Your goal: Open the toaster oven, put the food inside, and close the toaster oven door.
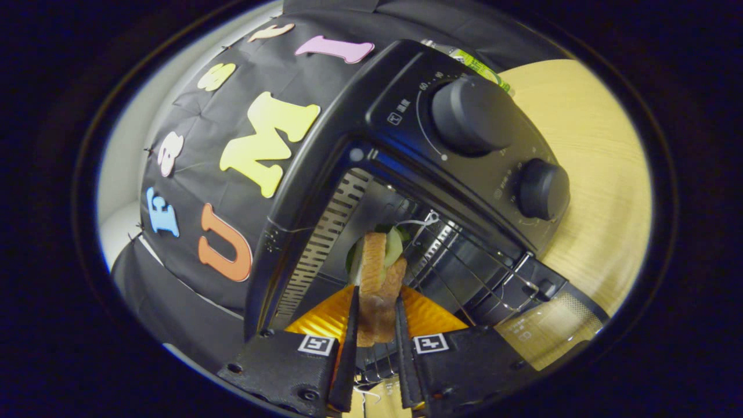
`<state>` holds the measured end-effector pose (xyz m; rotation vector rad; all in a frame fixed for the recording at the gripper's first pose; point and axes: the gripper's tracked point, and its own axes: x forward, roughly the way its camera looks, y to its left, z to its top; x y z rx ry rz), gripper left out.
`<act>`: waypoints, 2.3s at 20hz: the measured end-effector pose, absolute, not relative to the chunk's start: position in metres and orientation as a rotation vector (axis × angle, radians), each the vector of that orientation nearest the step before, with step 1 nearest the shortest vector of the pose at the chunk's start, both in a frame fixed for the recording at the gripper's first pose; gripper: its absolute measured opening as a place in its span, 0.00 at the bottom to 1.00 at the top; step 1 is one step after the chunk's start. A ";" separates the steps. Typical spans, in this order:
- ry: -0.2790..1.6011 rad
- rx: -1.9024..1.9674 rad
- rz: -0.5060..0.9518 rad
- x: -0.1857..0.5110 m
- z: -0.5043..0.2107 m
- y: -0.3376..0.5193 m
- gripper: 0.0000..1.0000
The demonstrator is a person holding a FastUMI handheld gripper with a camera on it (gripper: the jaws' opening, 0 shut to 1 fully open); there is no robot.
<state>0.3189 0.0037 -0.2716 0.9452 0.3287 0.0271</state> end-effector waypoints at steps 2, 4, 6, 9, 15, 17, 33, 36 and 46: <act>0.329 0.899 0.025 0.323 -0.274 0.003 0.36; 0.325 0.889 0.036 0.324 -0.273 0.004 0.39; 0.341 0.856 0.052 0.325 -0.273 0.009 0.44; 0.367 0.723 0.087 0.323 -0.273 0.021 0.56; 0.435 0.473 0.172 0.310 -0.283 0.056 0.91; 0.451 0.433 0.165 0.309 -0.284 0.054 0.94; 0.711 0.000 0.043 0.223 -0.317 0.038 0.99; 0.734 -0.007 0.026 0.201 -0.313 0.034 0.99; 0.763 -0.022 -0.009 0.116 -0.287 0.025 0.99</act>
